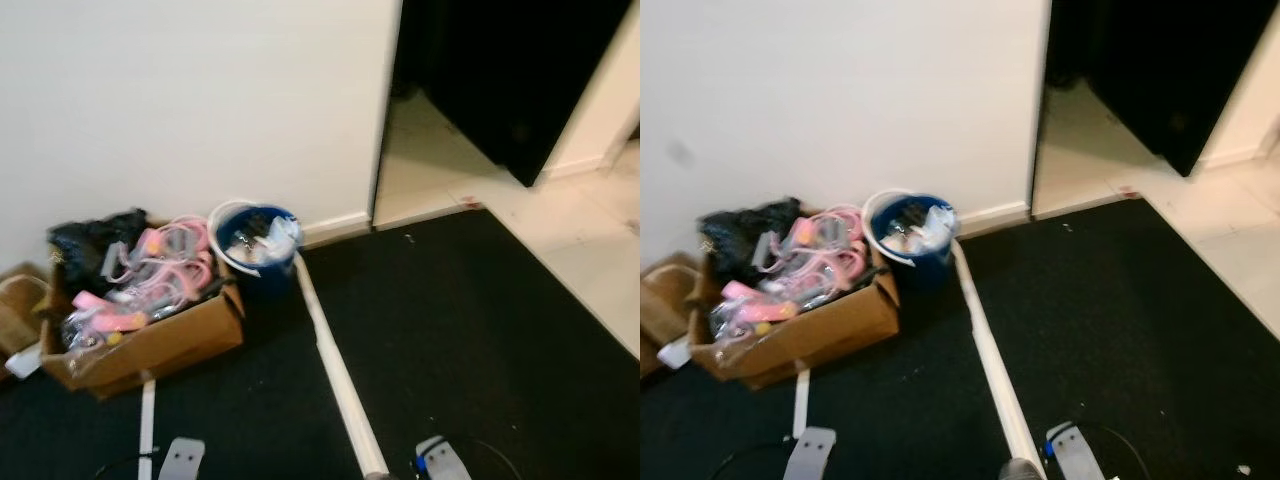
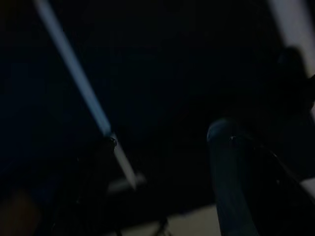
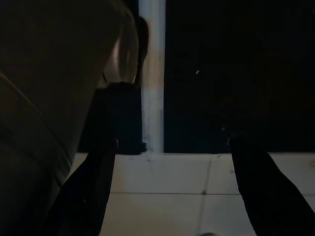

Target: Picking trash to rubbish bin

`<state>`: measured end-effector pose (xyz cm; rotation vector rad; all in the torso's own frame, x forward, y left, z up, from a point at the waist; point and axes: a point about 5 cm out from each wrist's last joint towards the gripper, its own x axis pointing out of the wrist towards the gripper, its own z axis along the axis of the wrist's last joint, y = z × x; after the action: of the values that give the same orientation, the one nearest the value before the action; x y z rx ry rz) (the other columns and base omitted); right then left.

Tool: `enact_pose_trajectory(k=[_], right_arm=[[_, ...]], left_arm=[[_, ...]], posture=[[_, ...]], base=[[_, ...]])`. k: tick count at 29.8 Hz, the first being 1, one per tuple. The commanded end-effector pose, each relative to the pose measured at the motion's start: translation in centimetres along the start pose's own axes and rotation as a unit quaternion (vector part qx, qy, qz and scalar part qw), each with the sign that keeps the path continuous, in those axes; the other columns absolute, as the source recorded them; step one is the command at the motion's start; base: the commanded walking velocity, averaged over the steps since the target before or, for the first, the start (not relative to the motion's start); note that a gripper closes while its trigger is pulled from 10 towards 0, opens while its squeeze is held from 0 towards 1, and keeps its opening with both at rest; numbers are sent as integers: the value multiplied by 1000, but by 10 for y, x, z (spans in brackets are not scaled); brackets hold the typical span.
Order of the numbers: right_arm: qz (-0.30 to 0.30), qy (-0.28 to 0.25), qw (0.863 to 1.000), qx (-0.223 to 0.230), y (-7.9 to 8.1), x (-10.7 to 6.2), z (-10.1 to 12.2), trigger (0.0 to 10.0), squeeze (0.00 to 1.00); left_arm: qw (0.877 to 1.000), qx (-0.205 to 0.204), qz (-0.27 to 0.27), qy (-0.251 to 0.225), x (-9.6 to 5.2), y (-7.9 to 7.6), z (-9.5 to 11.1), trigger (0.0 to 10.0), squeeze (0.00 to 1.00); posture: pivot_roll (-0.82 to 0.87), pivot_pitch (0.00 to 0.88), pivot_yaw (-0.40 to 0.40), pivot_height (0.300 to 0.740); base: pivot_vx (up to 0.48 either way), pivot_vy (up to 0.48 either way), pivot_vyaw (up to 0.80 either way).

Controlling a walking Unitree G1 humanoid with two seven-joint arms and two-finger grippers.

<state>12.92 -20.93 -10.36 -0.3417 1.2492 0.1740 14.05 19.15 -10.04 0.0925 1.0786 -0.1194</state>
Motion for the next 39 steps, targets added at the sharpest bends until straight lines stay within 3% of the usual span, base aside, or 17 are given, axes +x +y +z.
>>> enact_pose_trajectory(k=[1, 17, 33, 39], right_arm=[[8, -1, 1000, -3, 6, 1, 1, 10000, 0], [11, -9, 1000, -14, 9, 1, 6, 10000, 0], [13, 2, 1000, -28, 10, 1, -3, 10000, 0], [8, -1, 999, -41, 5, 0, 0, 10000, 0]], left_arm=[[1000, 10, -4, 19, -2, -1, -12, 10000, 0], [1000, 19, -7, 21, -2, -3, -12, 10000, 0], [999, 9, 5, 37, -4, -4, -23, 10000, 0], [999, 29, 8, 30, -3, -1, -17, 10000, 0]], posture=[[-143, 56, 131, 740], [-121, 51, 129, 740], [-113, 58, 106, 740], [-112, 42, 96, 740]], base=[[0, 0, -800], [0, 0, -800], [0, 0, -800], [0, 0, -800]])
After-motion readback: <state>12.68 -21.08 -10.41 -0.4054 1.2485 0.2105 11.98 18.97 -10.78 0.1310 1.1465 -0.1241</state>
